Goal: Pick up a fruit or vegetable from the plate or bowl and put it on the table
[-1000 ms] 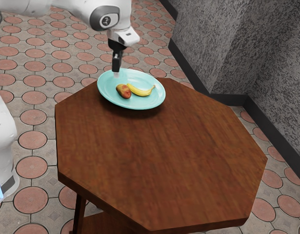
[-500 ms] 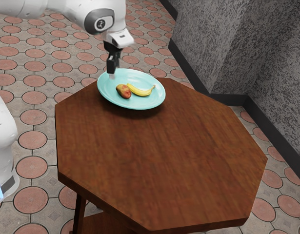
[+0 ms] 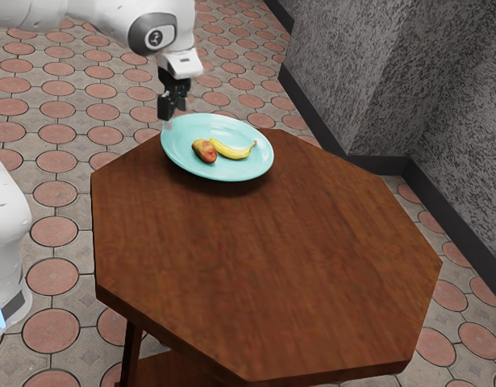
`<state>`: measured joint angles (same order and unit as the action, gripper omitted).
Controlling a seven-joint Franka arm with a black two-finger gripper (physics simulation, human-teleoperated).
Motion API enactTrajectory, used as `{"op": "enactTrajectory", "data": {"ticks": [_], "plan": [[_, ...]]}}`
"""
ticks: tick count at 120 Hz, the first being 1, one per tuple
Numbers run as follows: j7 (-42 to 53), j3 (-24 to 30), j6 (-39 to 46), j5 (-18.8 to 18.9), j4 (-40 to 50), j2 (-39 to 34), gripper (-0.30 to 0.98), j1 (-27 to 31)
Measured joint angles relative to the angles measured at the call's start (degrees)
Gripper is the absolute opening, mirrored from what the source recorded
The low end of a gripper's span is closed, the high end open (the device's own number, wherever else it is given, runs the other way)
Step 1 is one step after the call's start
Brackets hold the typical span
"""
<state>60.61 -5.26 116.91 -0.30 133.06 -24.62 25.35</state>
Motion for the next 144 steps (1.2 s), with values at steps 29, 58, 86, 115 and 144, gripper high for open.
{"op": "enactTrajectory", "data": {"ticks": [29, 58, 86, 115, 144], "plan": [[3.1, 0.5, -0.6, 0.2, -2.0, 3.5, 0.69, -0.2], [5.1, 0.8, 0.2, 0.3, -3.2, 6.7, 0.69, -0.6], [6.4, 2.0, 0.7, 0.5, -6.5, 10.6, 0.69, -0.7], [7.4, 4.0, 2.0, 0.4, -6.7, 12.5, 0.69, -0.8], [8.3, 4.1, 3.1, 0.2, -6.7, 14.0, 0.69, -0.6]]}}
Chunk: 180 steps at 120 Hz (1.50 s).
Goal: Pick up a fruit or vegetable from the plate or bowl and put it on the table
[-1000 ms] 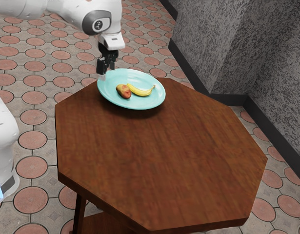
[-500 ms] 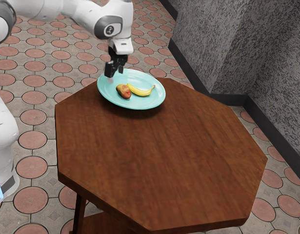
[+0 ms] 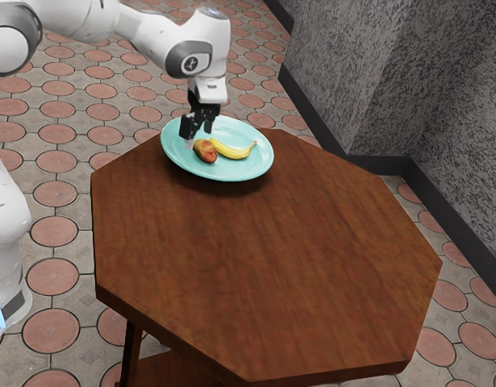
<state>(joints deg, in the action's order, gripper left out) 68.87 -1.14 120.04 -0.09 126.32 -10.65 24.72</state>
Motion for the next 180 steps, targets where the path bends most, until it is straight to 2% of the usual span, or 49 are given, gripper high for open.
{"op": "enactTrajectory", "data": {"ticks": [36, 84, 107, 120, 140, 180], "plan": [[0.6, 0.3, 1.1, -0.6, -2.1, 3.7, 0.69, -0.2], [1.1, 0.4, 3.0, -4.2, -2.0, 5.8, 0.63, 0.3], [1.2, 0.3, 3.5, -7.2, -2.0, 6.1, 0.47, 0.7], [1.3, 0.3, 3.8, -8.6, -2.0, 6.8, 0.41, 1.2], [1.2, 0.3, 4.4, -9.4, -2.1, 7.2, 0.25, 1.6], [1.2, 0.3, 4.9, -9.4, -2.4, 6.5, 0.2, 1.1]]}}
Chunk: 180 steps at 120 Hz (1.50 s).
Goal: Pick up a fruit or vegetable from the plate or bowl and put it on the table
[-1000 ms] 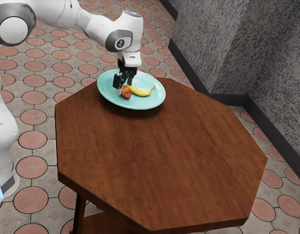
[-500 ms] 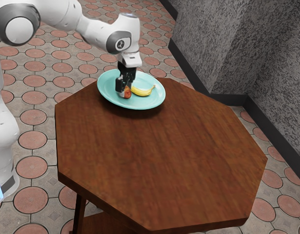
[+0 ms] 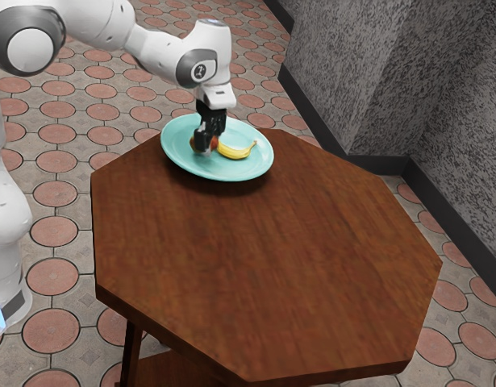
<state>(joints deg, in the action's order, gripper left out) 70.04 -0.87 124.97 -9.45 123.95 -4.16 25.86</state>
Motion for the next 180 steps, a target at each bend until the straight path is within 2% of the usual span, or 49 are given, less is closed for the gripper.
{"op": "enactTrajectory", "data": {"ticks": [27, 52, 64, 78, 97, 121, 131, 139, 157, 163, 169, 175, 180], "plan": [[-0.1, 1.2, 0.7, 0.1, -2.0, -1.4, 0.19, -1.0], [-0.7, 12.1, 1.3, 0.1, -8.9, -0.8, 0.19, -2.5], [-1.2, 15.7, 2.4, 0.1, -11.2, 1.3, 0.19, -3.8], [-2.0, 16.5, 4.0, 0.5, -14.8, 5.2, 0.18, -7.8], [-3.3, 16.6, 5.8, 1.2, -16.0, 6.7, 0.18, -12.4], [-4.9, 17.8, 7.5, 1.4, -16.0, 6.9, 0.19, -13.0], [-5.4, 18.0, 7.7, 0.5, -16.0, 6.6, 0.4, -12.6], [-5.7, 18.0, 7.9, 0.2, -16.0, 6.5, 0.51, -12.3], [-6.3, 18.3, 8.2, -0.3, -18.2, 6.6, 0.62, -11.5], [-7.3, 20.3, 9.3, -2.0, -19.9, 7.3, 0.64, -9.9], [-11.9, 20.4, 10.4, -2.2, -20.8, 7.6, 0.66, -10.5], [-21.7, 20.3, 9.5, 2.1, -23.4, 7.7, 0.67, -11.0], [-32.1, 20.6, 4.1, 5.0, -29.0, 7.9, 0.67, -10.9]]}}
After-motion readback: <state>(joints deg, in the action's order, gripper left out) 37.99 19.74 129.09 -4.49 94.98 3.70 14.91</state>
